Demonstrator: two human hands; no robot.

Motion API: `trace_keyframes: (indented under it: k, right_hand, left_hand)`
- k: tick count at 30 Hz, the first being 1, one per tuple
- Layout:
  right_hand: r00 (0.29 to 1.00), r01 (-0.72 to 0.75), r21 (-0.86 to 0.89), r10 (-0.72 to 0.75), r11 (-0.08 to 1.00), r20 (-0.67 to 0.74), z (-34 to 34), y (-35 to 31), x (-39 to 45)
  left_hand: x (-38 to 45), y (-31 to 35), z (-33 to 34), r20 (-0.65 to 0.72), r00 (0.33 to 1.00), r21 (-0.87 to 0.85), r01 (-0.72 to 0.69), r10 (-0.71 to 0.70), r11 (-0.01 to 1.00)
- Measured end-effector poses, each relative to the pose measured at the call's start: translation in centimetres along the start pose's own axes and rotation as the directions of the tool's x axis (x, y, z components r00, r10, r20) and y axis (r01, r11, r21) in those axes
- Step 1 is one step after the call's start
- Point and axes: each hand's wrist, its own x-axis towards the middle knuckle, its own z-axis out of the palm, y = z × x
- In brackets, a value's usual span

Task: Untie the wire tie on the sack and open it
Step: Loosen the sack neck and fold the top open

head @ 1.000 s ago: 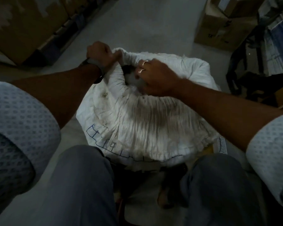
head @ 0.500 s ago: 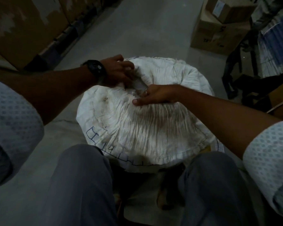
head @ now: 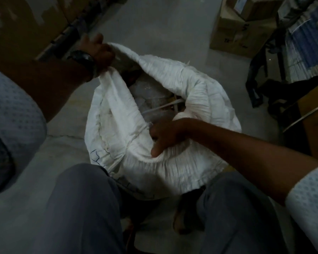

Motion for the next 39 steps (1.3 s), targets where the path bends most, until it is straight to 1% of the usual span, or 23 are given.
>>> trace_keyframes:
  k: [3, 5, 6, 7, 8, 9, 10, 11, 13, 14, 16, 18, 20, 23, 26, 30, 32, 33, 34, 35, 37, 38, 39]
  right_hand:
    - [0.995, 0.046, 0.069, -0.040, 0.997, -0.089, -0.1, -0.2, 0.1]
    - [0.969, 0.062, 0.115, -0.032, 0.991, -0.247, -1.6, -0.2, -1.1]
    - [0.936, 0.055, 0.162, 0.006, 0.985, -0.352, -2.7, -0.1, -1.6]
    - [0.884, 0.043, 0.242, 0.076, 0.969, -0.461, -3.6, 0.2, -1.6]
    - [0.797, 0.045, 0.329, 0.165, 0.943, -0.581, -4.5, 0.8, -1.3]
    - [0.680, 0.048, 0.362, 0.235, 0.931, -0.695, -5.2, 1.7, -0.7]
    - [0.577, 0.023, 0.346, 0.270, 0.938, -0.771, -5.7, 2.6, -0.2]
    - [0.534, -0.047, 0.308, 0.285, 0.950, -0.796, -6.1, 3.7, 0.3]
    - [0.580, -0.230, 0.197, 0.297, 0.953, -0.759, -6.2, 5.2, 0.4]
    - [0.604, -0.284, 0.153, 0.301, 0.946, -0.738, -6.0, 5.9, 0.4]
    - [0.586, -0.296, 0.124, 0.282, 0.947, -0.760, -5.6, 7.3, 0.3]
    - [0.569, -0.343, 0.010, 0.216, 0.939, -0.794, -5.2, 8.6, 0.3]
    - [0.592, -0.461, -0.134, 0.191, 0.877, -0.783, -4.8, 9.8, 0.6]
    - [0.560, -0.547, -0.062, 0.310, 0.835, -0.769, -4.6, 11.2, 0.5]
    - [0.432, -0.551, 0.043, 0.328, 0.834, -0.840, -5.9, 11.9, -0.5]
    - [0.118, -0.562, 0.132, 0.238, 0.817, -0.964, -8.5, 13.2, -2.3]
    - [0.027, -0.566, 0.170, 0.225, 0.806, -0.974, -9.7, 13.6, -2.7]
    - [0.017, -0.576, 0.171, 0.220, 0.799, -0.975, -9.9, 13.8, -2.9]
    - [0.032, -0.583, 0.157, 0.215, 0.797, -0.976, -9.9, 14.2, -2.6]
    - [0.092, -0.585, 0.124, 0.218, 0.802, -0.972, -9.5, 14.6, -2.4]
    - [0.332, -0.601, -0.002, 0.247, 0.799, -0.910, -7.1, 15.3, -1.0]
    - [0.445, -0.618, -0.064, 0.281, 0.784, -0.850, -5.4, 15.5, -0.3]
    - [0.527, -0.624, -0.099, 0.324, 0.775, -0.786, -3.8, 15.8, 0.1]
  left_hand:
    - [0.0, 1.5, 0.4, -0.035, 0.997, -0.083, -0.068, 0.065, 0.994]
    - [0.0, 2.4, 0.1, -0.096, 0.989, -0.115, -0.124, 0.113, 0.986]
    - [0.0, 2.9, -0.2, -0.151, 0.982, -0.117, -0.131, 0.113, 0.984]
    - [-0.1, 3.3, -0.6, -0.216, 0.972, -0.116, -0.123, 0.096, 0.986]
    - [-0.1, 3.6, -0.9, -0.275, 0.959, -0.126, -0.101, 0.064, 0.987]
    - [-0.1, 4.0, -1.3, -0.333, 0.942, -0.144, -0.084, 0.032, 0.986]
    - [0.0, 4.3, -1.5, -0.378, 0.925, -0.155, -0.088, 0.023, 0.984]
    - [0.2, 4.7, -1.7, -0.409, 0.911, -0.137, -0.126, 0.059, 0.983]
    - [0.5, 5.5, -1.7, -0.396, 0.898, -0.061, -0.232, 0.190, 0.971]
    - [0.6, 5.9, -1.5, -0.362, 0.900, -0.043, -0.275, 0.241, 0.961]
    - [0.6, 6.6, -0.9, -0.245, 0.924, -0.043, -0.314, 0.295, 0.948]
    - [0.6, 7.2, 0.4, -0.185, 0.949, -0.069, -0.270, 0.254, 0.960]
    - [0.9, 7.3, 1.6, -0.205, 0.963, -0.106, -0.199, 0.174, 0.974]
    - [1.4, 7.4, 3.0, -0.224, 0.971, -0.142, -0.114, 0.080, 0.983]
    - [1.5, 7.4, 3.8, -0.300, 0.952, -0.151, -0.107, 0.057, 0.983]
    - [2.0, 8.1, 4.1, -0.296, 0.955, -0.221, -0.063, -0.006, 0.973]
    - [2.5, 8.9, 3.5, -0.332, 0.943, -0.202, -0.035, -0.035, 0.979]
    - [2.6, 9.3, 3.4, -0.328, 0.944, -0.197, -0.023, -0.044, 0.980]
    - [2.8, 9.6, 3.4, -0.309, 0.950, -0.212, -0.018, -0.049, 0.977]
    - [2.8, 9.8, 3.5, -0.269, 0.962, -0.230, -0.010, -0.054, 0.973]
    - [2.8, 10.5, 4.3, -0.168, 0.986, -0.256, -0.039, -0.005, 0.966]
    - [2.7, 11.2, 4.9, -0.105, 0.993, -0.240, -0.078, 0.054, 0.968]
    - [2.5, 11.8, 5.3, -0.036, 0.992, -0.213, -0.128, 0.123, 0.969]
